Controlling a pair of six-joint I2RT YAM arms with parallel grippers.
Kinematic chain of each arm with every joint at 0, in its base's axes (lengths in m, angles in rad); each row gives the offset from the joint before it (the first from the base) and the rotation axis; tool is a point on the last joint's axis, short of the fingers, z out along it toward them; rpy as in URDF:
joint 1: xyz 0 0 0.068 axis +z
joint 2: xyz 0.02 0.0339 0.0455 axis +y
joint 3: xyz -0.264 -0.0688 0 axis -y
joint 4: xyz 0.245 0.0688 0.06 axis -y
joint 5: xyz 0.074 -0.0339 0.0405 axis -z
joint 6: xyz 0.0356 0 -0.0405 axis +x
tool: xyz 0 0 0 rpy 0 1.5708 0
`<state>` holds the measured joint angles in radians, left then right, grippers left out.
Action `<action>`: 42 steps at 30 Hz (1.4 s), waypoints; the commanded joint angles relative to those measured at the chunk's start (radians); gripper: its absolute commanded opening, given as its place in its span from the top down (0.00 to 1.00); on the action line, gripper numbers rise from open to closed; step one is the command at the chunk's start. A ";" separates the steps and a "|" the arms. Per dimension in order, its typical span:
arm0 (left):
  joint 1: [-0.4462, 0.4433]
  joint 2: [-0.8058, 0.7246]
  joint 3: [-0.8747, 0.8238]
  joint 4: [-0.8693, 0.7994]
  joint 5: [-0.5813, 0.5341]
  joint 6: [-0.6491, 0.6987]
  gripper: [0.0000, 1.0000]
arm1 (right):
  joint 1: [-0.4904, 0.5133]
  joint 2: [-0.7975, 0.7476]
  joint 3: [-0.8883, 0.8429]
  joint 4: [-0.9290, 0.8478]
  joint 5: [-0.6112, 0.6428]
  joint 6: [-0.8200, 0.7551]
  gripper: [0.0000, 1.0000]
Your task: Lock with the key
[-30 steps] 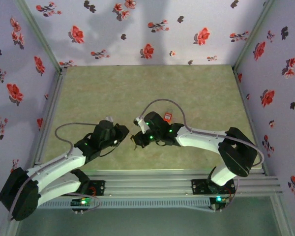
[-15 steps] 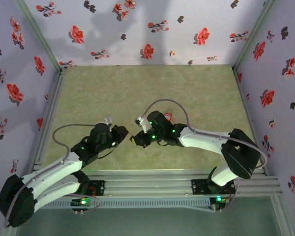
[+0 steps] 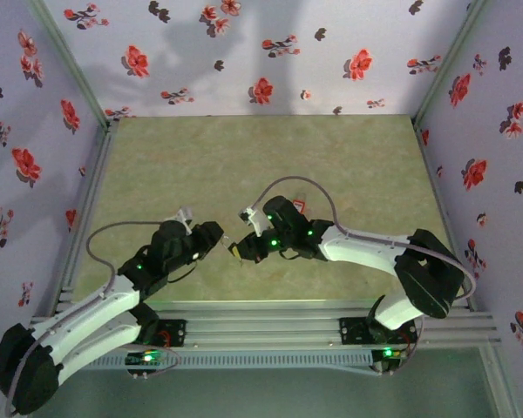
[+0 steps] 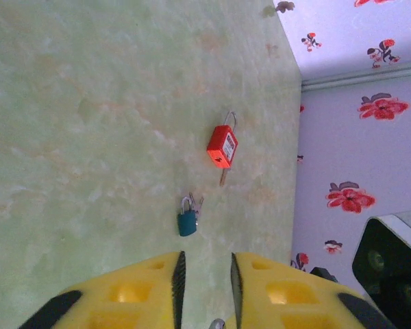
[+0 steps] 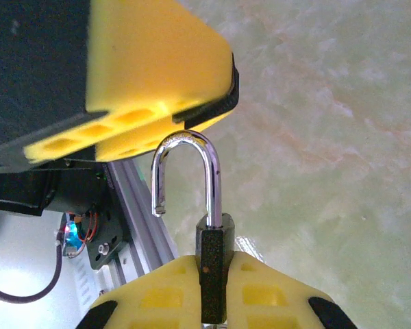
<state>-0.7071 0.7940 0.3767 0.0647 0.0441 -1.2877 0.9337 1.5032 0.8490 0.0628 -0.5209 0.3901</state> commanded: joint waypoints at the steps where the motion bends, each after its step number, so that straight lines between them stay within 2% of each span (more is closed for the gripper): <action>1: 0.008 -0.030 -0.009 -0.047 -0.014 0.031 0.65 | -0.008 -0.034 -0.007 0.012 -0.029 0.009 1.00; 9: 0.010 -0.084 -0.036 -0.076 0.017 0.019 0.53 | -0.020 -0.045 -0.021 0.032 -0.027 0.026 1.00; 19: -0.001 -0.137 -0.072 -0.071 0.117 -0.020 0.46 | -0.033 -0.041 -0.025 0.041 -0.014 0.044 1.00; 30: -0.013 -0.132 -0.072 -0.074 0.123 0.008 0.48 | -0.032 -0.039 -0.028 0.057 -0.041 0.054 1.00; 37: -0.012 -0.128 -0.072 -0.080 0.122 0.023 0.56 | -0.037 -0.047 -0.034 0.068 -0.059 0.057 1.00; 42: -0.011 -0.130 -0.073 -0.084 0.122 0.030 0.58 | -0.037 -0.046 -0.036 0.074 -0.078 0.061 1.00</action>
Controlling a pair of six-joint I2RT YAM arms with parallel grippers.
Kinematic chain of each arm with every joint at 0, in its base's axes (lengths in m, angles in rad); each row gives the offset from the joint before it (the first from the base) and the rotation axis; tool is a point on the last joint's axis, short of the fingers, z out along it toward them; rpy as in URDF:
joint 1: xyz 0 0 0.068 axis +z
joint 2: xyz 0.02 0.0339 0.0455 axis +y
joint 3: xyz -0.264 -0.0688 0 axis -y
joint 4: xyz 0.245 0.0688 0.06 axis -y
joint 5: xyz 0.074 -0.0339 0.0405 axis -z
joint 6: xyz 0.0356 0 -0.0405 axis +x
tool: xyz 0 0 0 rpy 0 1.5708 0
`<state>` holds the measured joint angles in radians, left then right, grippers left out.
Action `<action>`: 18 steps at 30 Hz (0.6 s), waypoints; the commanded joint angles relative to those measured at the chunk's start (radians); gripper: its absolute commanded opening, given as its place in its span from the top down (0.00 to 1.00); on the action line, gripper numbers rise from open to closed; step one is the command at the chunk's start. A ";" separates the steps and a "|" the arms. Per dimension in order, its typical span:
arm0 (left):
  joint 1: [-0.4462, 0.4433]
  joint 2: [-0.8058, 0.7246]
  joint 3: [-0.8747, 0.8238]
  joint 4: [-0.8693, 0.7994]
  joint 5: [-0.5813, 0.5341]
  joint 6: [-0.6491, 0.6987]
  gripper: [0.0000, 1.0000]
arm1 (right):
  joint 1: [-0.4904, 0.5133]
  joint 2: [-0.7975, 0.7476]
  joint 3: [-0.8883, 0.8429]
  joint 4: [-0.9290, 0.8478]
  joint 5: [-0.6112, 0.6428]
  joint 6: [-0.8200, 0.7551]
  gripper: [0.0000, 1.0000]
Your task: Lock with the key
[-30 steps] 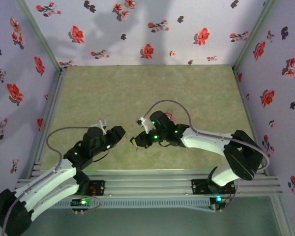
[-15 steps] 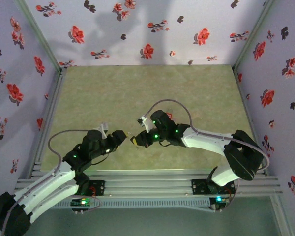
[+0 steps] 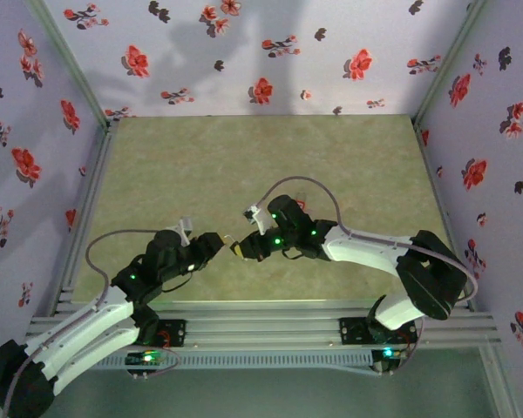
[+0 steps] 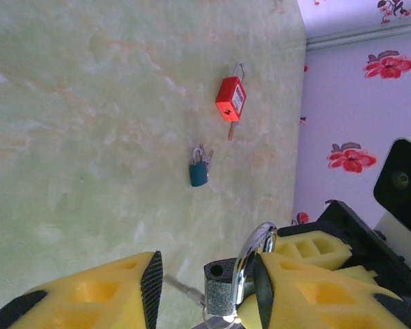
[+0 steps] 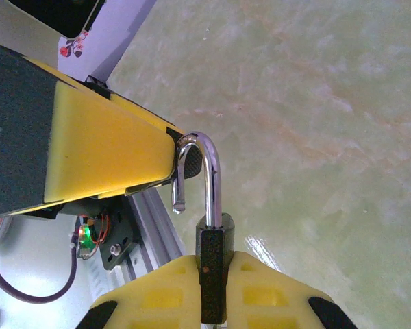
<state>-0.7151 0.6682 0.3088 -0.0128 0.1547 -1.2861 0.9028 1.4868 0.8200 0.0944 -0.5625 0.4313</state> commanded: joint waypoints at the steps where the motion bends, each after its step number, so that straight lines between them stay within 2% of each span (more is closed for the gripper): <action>1: -0.004 -0.005 -0.004 -0.011 0.011 0.033 0.58 | -0.007 -0.031 -0.007 0.044 -0.039 0.021 1.00; 13: 0.008 -0.034 0.012 -0.058 0.013 0.058 0.55 | -0.013 -0.030 -0.014 0.071 -0.096 0.035 1.00; 16: 0.017 -0.087 0.022 -0.076 0.012 0.086 0.49 | -0.013 -0.030 -0.013 0.074 -0.114 0.037 1.00; 18: 0.024 -0.127 0.023 -0.082 0.012 0.114 0.41 | -0.015 -0.031 -0.015 0.076 -0.128 0.038 1.00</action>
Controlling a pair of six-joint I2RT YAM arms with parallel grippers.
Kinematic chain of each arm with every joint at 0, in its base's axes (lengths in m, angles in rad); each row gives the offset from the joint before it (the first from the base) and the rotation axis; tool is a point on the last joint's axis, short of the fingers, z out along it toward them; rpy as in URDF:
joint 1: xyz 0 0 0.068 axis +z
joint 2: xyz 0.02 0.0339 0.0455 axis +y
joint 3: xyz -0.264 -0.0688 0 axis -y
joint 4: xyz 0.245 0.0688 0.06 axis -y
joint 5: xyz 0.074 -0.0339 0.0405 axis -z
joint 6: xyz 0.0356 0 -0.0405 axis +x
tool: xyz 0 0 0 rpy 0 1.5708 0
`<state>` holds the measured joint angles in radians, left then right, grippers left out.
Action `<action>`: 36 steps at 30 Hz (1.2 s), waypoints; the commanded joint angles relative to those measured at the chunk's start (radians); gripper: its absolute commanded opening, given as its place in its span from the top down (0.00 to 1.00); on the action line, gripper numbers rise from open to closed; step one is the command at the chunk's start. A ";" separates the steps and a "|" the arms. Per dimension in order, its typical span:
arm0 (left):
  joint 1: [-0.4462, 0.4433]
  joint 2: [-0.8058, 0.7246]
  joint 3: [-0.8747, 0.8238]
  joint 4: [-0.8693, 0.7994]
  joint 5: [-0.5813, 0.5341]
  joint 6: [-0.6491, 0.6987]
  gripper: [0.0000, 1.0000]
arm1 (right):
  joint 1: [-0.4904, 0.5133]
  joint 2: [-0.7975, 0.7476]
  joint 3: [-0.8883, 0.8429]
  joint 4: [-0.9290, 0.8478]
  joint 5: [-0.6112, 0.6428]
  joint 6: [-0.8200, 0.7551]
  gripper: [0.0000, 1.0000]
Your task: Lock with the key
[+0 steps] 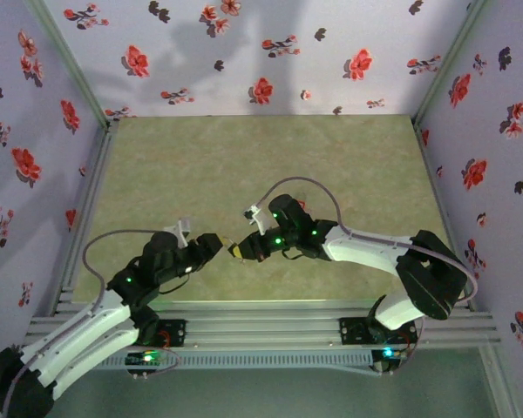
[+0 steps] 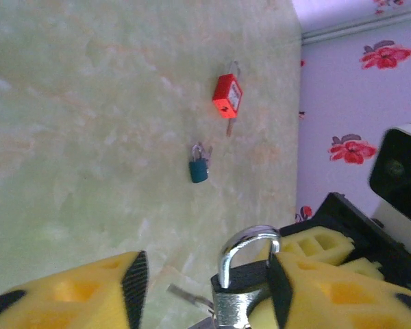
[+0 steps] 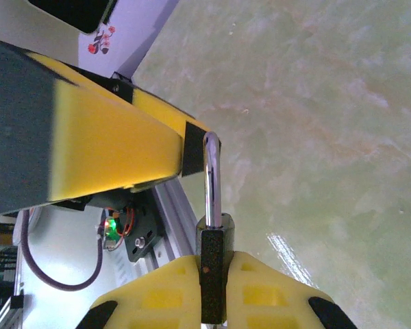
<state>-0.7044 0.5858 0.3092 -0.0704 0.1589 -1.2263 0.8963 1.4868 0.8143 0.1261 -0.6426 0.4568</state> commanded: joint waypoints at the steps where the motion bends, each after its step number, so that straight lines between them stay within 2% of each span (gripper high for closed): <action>1: 0.017 -0.067 0.019 -0.020 0.011 0.071 0.36 | -0.010 -0.032 -0.010 0.050 -0.057 0.014 1.00; 5: 0.032 -0.147 0.010 -0.009 0.041 0.140 0.28 | -0.012 -0.030 -0.012 0.063 -0.092 0.020 1.00; 17: 0.071 -0.182 0.010 -0.054 0.166 0.262 0.26 | -0.024 -0.016 -0.029 0.154 -0.243 0.073 1.00; 25: 0.076 -0.184 0.016 -0.001 0.237 0.286 0.27 | -0.025 0.011 -0.025 0.189 -0.302 0.105 1.00; 36: 0.076 -0.181 -0.005 0.070 0.314 0.265 0.36 | -0.025 0.017 -0.034 0.240 -0.334 0.137 1.00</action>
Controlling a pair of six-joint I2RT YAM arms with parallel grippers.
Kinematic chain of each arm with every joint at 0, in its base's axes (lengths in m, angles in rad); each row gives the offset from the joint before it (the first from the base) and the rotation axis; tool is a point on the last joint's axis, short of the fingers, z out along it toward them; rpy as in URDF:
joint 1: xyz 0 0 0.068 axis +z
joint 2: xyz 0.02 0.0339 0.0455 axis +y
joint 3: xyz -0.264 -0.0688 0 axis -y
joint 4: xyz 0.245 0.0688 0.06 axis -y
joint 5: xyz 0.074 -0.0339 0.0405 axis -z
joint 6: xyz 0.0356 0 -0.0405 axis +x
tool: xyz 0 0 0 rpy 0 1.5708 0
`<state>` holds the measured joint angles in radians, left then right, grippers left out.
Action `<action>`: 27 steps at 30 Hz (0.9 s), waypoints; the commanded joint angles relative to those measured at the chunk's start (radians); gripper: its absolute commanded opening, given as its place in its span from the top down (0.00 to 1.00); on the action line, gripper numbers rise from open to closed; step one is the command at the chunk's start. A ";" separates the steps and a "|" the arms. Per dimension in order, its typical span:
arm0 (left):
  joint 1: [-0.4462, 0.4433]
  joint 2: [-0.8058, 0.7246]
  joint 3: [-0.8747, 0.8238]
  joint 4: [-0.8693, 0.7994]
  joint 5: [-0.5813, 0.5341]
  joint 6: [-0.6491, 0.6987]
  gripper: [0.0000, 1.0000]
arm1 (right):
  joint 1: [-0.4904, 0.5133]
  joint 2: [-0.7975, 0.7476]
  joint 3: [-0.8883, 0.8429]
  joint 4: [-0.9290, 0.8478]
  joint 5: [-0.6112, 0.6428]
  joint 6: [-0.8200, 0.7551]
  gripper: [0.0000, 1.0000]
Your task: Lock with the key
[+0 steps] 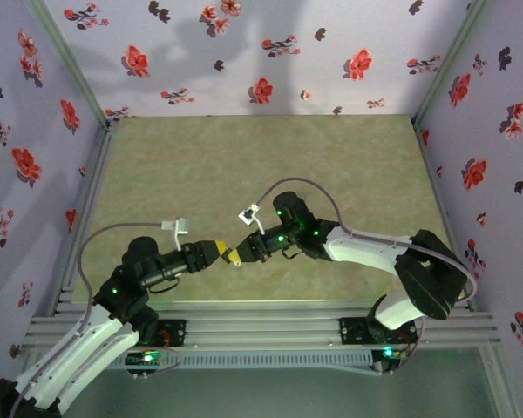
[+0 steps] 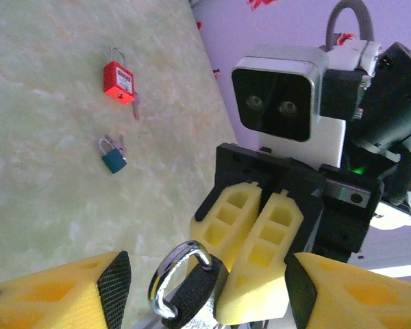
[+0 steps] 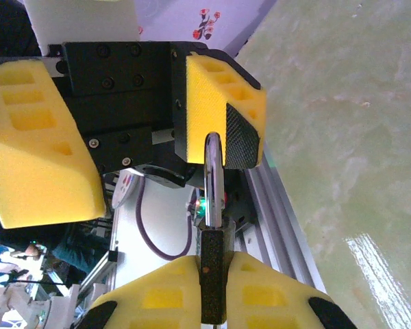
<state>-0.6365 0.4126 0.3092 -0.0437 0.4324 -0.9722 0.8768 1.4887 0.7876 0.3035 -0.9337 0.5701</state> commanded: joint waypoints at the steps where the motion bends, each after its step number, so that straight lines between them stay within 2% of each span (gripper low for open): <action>1: 0.009 -0.007 -0.005 0.044 0.044 0.012 0.37 | -0.005 0.014 -0.008 0.063 -0.046 0.023 1.00; 7: 0.008 -0.008 0.005 0.021 0.047 0.030 0.41 | -0.005 0.005 -0.018 0.095 -0.060 0.038 1.00; 11: 0.009 -0.008 0.008 0.017 0.049 0.037 0.48 | -0.005 0.000 -0.030 0.134 -0.077 0.059 1.00; 22: 0.009 -0.009 0.021 -0.002 0.054 0.062 0.60 | -0.004 0.006 -0.035 0.167 -0.093 0.081 1.00; 27: 0.012 -0.009 0.030 -0.017 0.054 0.072 0.61 | -0.003 0.007 -0.037 0.173 -0.099 0.082 1.00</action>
<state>-0.6357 0.4126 0.3092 -0.0391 0.4648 -0.9340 0.8768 1.4925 0.7559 0.4297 -0.9993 0.6399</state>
